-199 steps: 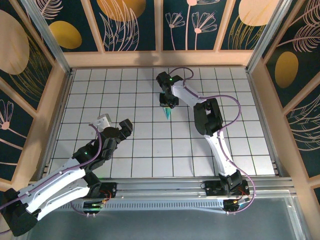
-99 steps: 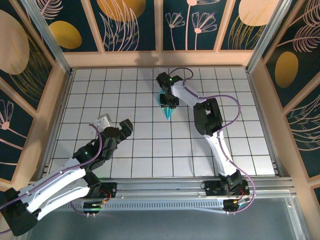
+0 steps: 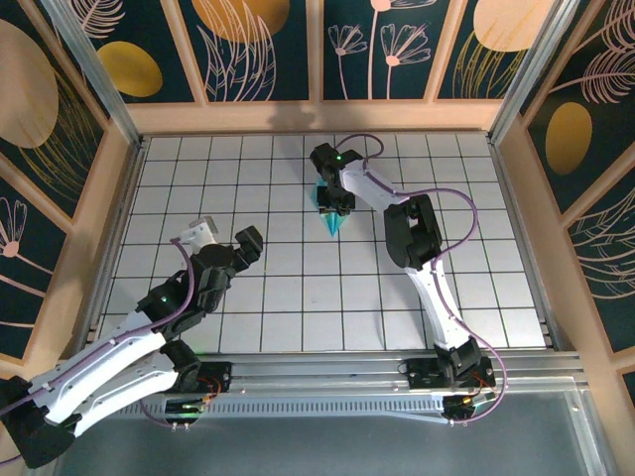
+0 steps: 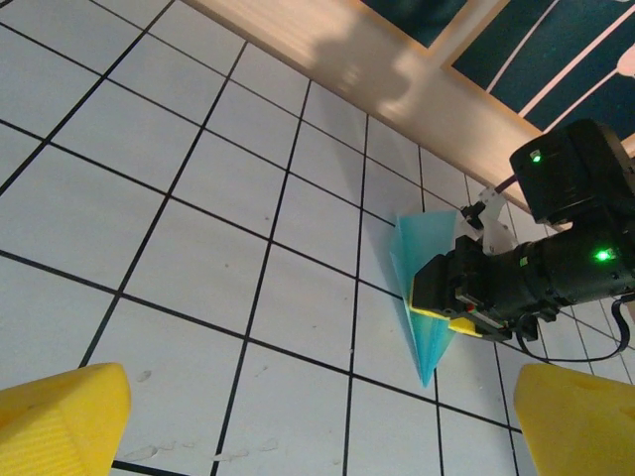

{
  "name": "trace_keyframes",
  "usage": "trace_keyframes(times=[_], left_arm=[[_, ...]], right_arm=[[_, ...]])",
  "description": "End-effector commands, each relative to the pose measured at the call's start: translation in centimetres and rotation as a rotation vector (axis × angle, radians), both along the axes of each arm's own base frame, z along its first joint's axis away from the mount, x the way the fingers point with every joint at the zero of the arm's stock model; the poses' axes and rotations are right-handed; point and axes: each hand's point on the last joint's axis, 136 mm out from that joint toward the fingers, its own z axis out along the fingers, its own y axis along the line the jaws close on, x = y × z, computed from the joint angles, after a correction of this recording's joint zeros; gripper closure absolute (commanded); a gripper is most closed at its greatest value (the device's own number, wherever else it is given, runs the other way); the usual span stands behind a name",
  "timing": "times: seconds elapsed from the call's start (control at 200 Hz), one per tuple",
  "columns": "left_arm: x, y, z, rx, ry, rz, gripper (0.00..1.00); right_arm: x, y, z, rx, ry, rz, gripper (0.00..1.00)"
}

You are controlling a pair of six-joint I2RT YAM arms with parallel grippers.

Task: Fold a paper plane with a square sheet of paper (fold left side to right side)
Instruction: Place the paper plane at the top-center of the table.

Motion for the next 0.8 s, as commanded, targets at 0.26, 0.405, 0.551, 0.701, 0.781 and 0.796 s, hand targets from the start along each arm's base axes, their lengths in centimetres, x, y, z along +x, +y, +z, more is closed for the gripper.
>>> trace_keyframes(times=[0.26,0.405,0.551,0.701,0.781,0.796], left_arm=[[0.1,0.2,0.6,0.013,-0.01,-0.001,0.01],[0.3,-0.2,0.9,0.021,-0.014,-0.013,0.01],[0.4,-0.3,1.1,0.026,-0.012,-0.016,0.01],[0.5,-0.2,1.5,0.018,-0.023,-0.006,0.01],[0.6,0.1,1.8,0.02,-0.034,0.015,0.01],[0.6,0.2,1.8,0.022,-0.034,0.018,0.01]], right_arm=[[-0.7,-0.9,3.6,-0.028,-0.038,0.005,0.61],[-0.8,-0.6,4.5,-0.021,-0.055,0.013,0.61],[-1.2,-0.2,5.7,-0.012,-0.071,0.032,0.6],[-1.8,0.1,8.2,0.008,-0.121,0.057,0.57],[-2.5,-0.2,10.4,0.02,-0.167,0.069,0.55],[-2.6,-0.4,10.8,0.022,-0.178,0.071,0.55]])
